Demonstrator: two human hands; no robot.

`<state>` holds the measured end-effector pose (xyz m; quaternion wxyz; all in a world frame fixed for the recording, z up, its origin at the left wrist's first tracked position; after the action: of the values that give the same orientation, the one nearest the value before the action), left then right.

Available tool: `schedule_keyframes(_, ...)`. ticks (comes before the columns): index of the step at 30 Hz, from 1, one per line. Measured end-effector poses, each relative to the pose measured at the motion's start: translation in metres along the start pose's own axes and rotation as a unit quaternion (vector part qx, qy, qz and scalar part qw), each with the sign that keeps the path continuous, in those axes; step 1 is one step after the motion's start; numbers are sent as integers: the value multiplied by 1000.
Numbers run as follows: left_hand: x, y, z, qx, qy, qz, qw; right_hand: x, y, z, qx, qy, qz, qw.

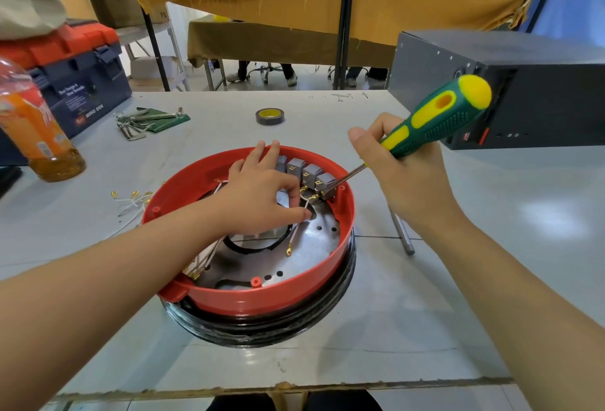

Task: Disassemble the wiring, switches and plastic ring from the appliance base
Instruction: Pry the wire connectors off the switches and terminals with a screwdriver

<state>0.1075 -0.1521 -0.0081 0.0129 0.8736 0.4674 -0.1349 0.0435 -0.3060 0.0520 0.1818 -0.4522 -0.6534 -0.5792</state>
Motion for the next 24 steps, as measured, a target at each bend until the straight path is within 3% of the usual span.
schedule_keyframes(9,0,1,1,-1,4,-2,1000,19,-9,0,33,-101,-63,992)
schedule_keyframes(16,0,1,1,-1,5,-2,1000,22,-13,-4,28,-81,-30,996)
schedule_keyframes(21,-1,1,1,-1,4,-2,1000,21,-14,-7,86,-86,-12,993)
schedule_keyframes(24,-1,1,0,-4,3,-1,1000,25,-14,-11,66,-74,-32,995)
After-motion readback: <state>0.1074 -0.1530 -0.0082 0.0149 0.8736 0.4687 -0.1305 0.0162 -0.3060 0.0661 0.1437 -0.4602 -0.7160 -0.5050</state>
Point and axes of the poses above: each hand's wrist, its own y-axis towards the middle knuckle, its own z-axis out of the palm, x = y × z, the point moved 8 cm from there along y, towards the middle knuckle, and after that the axes turned 6 degrees about x, right-handed, at the moved point
